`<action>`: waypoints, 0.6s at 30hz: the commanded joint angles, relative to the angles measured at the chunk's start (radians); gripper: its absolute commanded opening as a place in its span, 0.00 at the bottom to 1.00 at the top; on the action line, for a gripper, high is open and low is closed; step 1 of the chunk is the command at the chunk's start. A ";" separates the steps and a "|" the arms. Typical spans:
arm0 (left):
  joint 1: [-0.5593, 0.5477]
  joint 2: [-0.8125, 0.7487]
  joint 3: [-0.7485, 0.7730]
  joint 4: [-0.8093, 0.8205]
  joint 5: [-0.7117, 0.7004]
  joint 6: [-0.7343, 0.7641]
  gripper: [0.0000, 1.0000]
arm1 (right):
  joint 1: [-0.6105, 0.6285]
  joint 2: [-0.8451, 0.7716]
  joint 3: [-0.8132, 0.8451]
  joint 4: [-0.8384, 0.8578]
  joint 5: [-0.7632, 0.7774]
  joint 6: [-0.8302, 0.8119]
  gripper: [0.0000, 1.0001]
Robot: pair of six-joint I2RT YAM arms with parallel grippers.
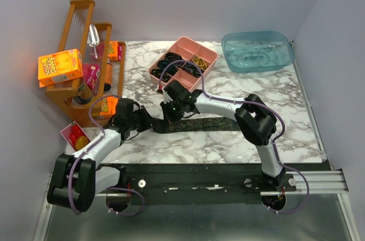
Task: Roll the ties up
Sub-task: Roll the tie at the center of the board.
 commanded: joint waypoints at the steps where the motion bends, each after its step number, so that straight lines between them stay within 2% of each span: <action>1: -0.028 -0.017 0.088 -0.142 -0.117 0.092 0.11 | -0.008 -0.010 -0.019 -0.044 0.038 -0.007 0.01; 18: -0.179 0.053 0.264 -0.356 -0.359 0.156 0.07 | -0.008 0.031 0.022 -0.044 -0.008 -0.007 0.01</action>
